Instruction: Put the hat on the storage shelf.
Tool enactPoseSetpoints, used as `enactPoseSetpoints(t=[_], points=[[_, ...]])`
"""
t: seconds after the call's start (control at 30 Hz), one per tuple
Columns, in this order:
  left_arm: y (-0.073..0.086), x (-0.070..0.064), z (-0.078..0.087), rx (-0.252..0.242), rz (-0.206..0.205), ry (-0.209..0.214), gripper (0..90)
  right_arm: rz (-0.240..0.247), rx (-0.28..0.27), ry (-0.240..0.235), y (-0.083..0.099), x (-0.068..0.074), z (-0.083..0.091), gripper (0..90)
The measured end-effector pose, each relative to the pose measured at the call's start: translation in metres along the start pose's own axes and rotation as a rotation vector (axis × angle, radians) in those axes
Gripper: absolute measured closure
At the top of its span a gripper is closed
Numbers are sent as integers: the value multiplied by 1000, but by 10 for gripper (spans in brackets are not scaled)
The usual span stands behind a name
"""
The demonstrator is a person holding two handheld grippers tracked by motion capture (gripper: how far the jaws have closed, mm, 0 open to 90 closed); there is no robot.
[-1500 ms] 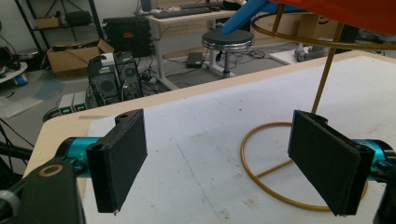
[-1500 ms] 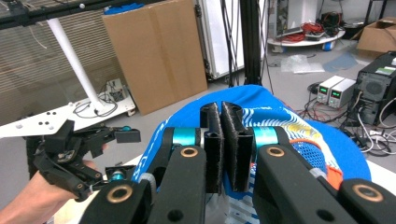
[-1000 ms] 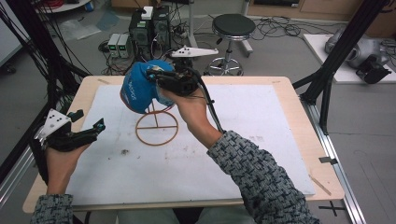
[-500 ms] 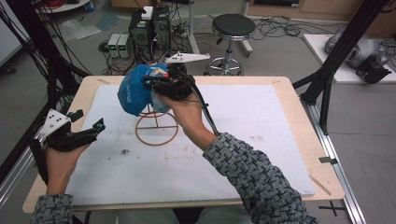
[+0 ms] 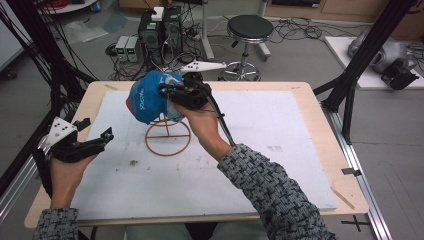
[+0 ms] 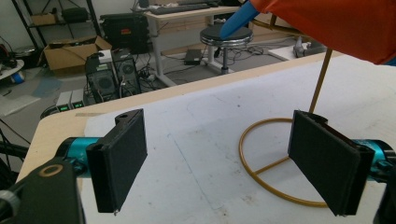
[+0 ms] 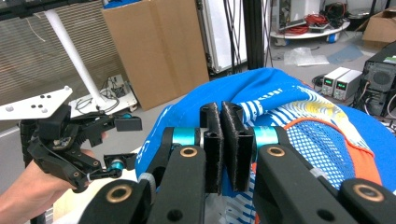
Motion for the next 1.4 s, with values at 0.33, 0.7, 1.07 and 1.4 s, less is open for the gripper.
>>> enactPoseSetpoints(t=[0.33,0.7,1.07,1.4], points=[[0,0,0,0,-1,0,197,-12,-17,-1,3,-5,5,861],[0,1,0,1,2,0,197,-20,-27,-6,3,-5,5,732],[1,0,0,2,2,2,197,-11,-59,-4,-2,-5,9,599],[1,1,0,0,5,1,197,2,-81,54,-9,-19,20,453]])
Point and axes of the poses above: each handheld gripper's, and its own axes: z roughly backward along the jaws, y roughly out of its underside, x roughly to its left, the point moved 10 cm from there along -z, roughly forward along the jaws, and after that the axes turned 13 degrees about -x, right-handed, at the moved point
